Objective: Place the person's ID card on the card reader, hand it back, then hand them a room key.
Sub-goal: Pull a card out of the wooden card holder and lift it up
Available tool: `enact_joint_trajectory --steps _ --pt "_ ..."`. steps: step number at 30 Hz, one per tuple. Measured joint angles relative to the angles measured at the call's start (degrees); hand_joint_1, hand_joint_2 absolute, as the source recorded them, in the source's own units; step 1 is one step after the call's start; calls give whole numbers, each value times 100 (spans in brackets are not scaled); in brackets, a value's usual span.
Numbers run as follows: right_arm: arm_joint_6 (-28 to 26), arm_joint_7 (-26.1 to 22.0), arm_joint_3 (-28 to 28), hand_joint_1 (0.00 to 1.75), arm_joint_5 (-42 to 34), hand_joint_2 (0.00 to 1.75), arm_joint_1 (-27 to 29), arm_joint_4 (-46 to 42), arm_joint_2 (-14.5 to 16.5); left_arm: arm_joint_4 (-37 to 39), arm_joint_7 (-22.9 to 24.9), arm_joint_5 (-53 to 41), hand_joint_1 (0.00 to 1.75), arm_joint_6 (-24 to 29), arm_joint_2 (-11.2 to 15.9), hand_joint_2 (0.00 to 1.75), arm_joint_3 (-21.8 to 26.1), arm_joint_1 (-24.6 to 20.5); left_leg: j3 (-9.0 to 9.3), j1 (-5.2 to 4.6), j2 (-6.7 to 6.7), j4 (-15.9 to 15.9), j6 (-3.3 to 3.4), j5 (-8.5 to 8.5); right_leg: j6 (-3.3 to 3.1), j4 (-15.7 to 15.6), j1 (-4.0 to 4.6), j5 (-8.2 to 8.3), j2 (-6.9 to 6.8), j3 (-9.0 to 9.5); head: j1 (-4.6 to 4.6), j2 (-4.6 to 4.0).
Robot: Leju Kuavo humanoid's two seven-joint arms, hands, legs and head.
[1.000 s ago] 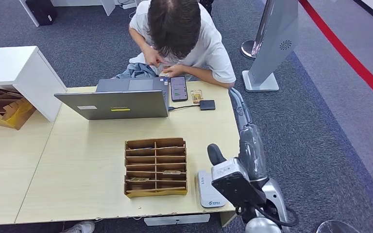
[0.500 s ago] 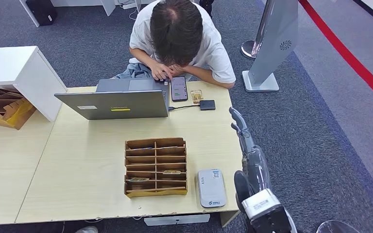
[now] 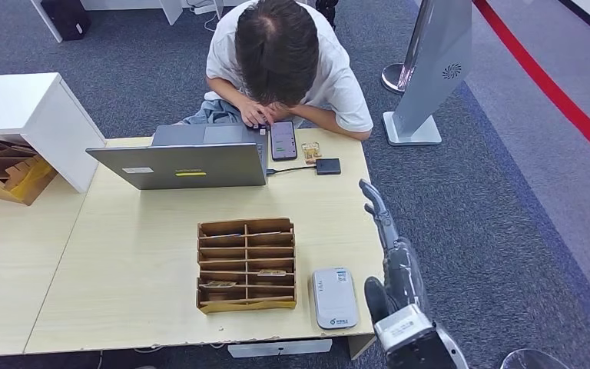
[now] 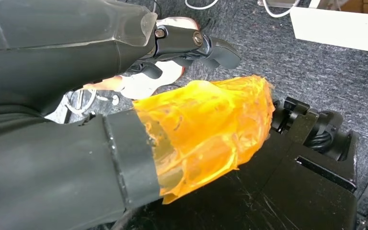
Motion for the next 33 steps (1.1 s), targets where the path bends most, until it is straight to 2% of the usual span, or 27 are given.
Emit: enact_joint_trajectory --steps 4,11,15,21,33 --pt "-175 64 8 0 685 0 57 -58 -24 1 48 8 0 0 0 0 1 2 0 0 0 0 0 0 0 0 0 0 0 0 0 0" --pt "-232 113 25 0 1067 0 104 -117 -50 1 71 8 0 0 2 0 1 4 0 0 0 0 0 0 0 0 0 0 0 0 0 0" --pt "-267 149 98 0 1462 175 136 -117 -92 1 97 4 0 0 1 0 -1 6 0 0 0 0 0 0 0 0 0 0 0 0 0 0" --pt "-278 183 273 0 1792 175 100 31 -136 1 98 -16 0 0 0 0 1 5 -1 0 0 -1 0 0 0 0 0 0 0 0 0 0" --pt "-280 185 362 0 1841 175 60 187 -171 1 97 -22 0 0 0 0 0 5 -1 0 0 -1 0 0 0 0 0 0 0 0 0 0"
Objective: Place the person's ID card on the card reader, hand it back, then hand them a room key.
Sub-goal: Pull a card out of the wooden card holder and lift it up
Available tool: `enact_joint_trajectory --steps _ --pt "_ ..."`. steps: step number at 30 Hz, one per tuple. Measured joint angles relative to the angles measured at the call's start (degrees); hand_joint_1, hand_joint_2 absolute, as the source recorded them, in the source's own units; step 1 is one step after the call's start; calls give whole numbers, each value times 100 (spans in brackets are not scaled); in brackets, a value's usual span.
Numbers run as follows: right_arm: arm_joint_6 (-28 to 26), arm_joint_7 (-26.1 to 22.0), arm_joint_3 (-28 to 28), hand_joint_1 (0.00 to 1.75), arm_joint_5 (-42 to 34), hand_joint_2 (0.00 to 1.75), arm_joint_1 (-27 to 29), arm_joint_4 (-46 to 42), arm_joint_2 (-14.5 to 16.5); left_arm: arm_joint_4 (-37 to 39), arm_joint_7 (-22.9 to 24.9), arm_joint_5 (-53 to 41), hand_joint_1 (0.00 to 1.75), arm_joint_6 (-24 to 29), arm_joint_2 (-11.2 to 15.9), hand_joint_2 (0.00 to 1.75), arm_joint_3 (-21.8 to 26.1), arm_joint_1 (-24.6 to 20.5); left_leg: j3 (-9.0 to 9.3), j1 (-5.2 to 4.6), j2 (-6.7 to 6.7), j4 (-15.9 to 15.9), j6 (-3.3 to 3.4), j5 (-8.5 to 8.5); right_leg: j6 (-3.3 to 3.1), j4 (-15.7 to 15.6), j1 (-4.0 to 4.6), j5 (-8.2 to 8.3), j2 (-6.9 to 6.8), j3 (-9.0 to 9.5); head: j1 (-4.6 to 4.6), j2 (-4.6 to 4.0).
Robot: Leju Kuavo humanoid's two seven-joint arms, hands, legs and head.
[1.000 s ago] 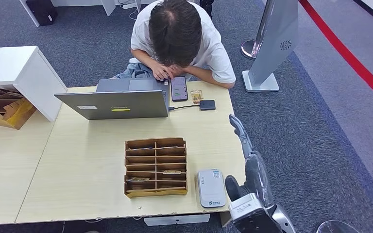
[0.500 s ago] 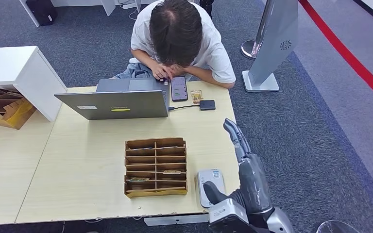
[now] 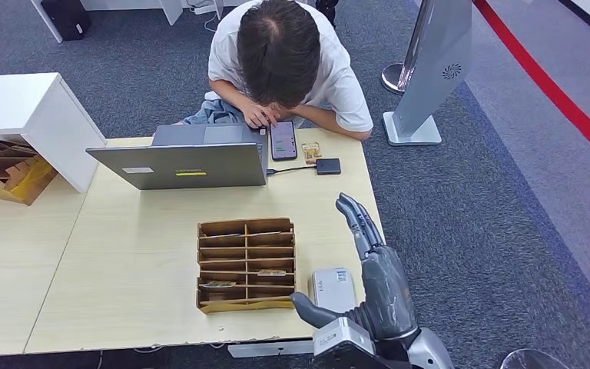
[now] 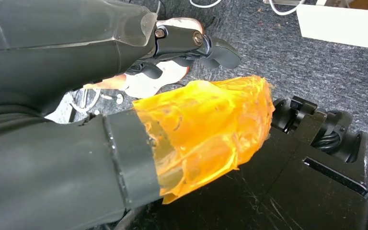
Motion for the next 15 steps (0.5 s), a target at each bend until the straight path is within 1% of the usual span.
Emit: enact_joint_trajectory --steps 5,11,15 --pt "-10 114 132 0 433 175 -116 173 -45 0 -4 -81 0 -23 0 0 0 -4 0 0 1 0 0 0 0 0 0 0 1 0 0 0" --pt "-193 357 399 0 1162 175 -413 759 -153 0 -10 -259 0 -126 -2 0 0 -20 1 0 1 0 0 1 0 0 0 0 1 0 1 0" --pt "-220 504 500 0 1537 175 -582 1155 -215 0 2 -375 0 -174 -2 0 0 -33 1 0 1 0 0 1 0 0 0 1 1 0 0 0"
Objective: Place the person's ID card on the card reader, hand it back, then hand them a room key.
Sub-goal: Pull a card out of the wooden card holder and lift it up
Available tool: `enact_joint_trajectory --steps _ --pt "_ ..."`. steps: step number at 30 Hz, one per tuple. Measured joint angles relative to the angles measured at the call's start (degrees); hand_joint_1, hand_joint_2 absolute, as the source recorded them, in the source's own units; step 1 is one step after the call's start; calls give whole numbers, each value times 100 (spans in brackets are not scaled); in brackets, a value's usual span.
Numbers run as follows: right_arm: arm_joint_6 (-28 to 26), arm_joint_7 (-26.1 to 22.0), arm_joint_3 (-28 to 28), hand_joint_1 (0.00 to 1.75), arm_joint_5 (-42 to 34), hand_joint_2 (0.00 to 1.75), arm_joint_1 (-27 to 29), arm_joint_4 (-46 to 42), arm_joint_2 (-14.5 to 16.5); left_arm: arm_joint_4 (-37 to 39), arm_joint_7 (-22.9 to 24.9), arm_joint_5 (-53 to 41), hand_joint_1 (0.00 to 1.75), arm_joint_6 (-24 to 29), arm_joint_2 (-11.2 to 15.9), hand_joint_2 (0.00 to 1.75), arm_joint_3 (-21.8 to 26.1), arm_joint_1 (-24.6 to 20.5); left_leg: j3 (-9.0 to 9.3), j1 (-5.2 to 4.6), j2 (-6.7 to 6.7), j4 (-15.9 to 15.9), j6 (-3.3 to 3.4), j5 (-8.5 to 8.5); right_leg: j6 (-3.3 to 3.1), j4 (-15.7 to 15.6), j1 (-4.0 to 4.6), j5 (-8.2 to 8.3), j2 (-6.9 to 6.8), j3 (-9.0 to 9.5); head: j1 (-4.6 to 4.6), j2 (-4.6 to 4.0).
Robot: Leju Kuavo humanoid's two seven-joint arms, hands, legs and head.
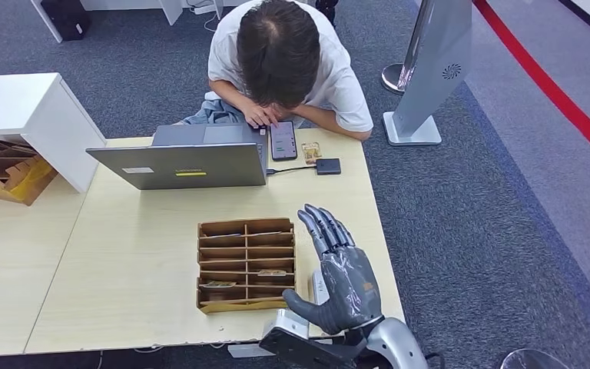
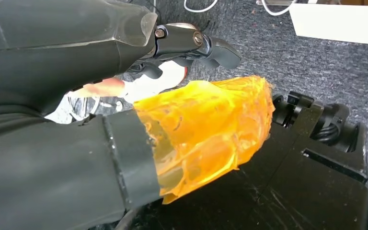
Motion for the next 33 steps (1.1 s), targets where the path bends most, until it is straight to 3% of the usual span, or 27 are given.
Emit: enact_joint_trajectory --steps 15,33 --pt "-59 348 423 0 959 175 -625 1393 -113 -25 115 -346 0 -146 2 0 -1 -98 0 0 0 0 0 0 0 0 0 0 0 -1 1 0" --pt "-55 392 782 0 1222 175 -1067 2275 -113 -108 155 -473 0 -236 4 0 0 -155 -1 0 0 0 0 0 0 0 0 0 0 -1 2 0"
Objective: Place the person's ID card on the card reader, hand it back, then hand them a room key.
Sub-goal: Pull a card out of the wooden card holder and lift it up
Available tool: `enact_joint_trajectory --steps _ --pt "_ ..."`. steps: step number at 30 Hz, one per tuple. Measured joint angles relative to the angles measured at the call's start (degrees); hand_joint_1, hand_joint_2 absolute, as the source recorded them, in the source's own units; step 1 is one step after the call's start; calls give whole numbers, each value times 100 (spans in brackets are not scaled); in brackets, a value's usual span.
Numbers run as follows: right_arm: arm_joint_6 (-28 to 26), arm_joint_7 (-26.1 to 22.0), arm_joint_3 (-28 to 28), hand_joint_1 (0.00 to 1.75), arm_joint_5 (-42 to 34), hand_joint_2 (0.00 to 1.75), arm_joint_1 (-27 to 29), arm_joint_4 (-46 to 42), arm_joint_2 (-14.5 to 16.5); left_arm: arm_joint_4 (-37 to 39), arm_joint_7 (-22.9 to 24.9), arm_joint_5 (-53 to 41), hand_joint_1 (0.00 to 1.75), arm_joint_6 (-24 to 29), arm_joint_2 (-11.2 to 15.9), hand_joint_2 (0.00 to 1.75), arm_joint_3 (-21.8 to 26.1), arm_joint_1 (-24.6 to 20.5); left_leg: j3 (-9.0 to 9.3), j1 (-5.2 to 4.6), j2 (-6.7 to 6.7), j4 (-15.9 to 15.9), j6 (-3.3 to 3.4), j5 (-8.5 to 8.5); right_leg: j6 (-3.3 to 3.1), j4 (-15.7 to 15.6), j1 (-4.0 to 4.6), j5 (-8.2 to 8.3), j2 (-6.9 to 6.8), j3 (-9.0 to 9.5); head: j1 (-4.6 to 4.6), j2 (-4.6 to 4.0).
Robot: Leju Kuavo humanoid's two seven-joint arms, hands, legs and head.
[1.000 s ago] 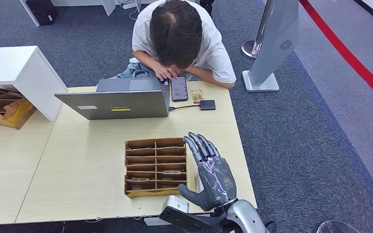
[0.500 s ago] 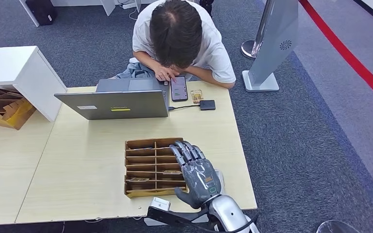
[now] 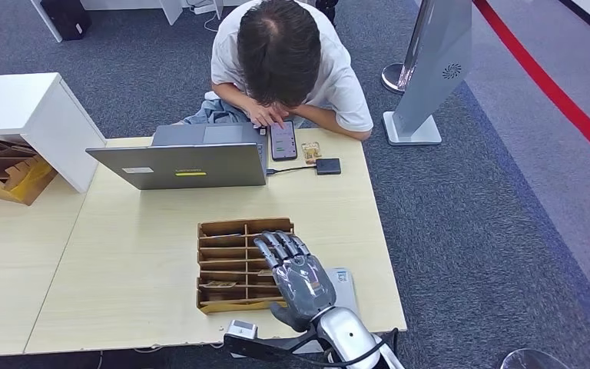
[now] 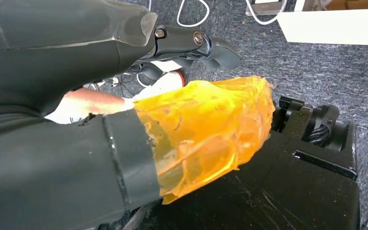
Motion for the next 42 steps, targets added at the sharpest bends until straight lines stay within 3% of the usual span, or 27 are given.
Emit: enact_joint_trajectory --steps 42 --pt "-41 198 5 16 -14 175 -87 435 10 -16 25 -132 0 -73 4 0 -1 -3 0 0 0 0 0 0 0 0 0 0 0 -1 -2 0"
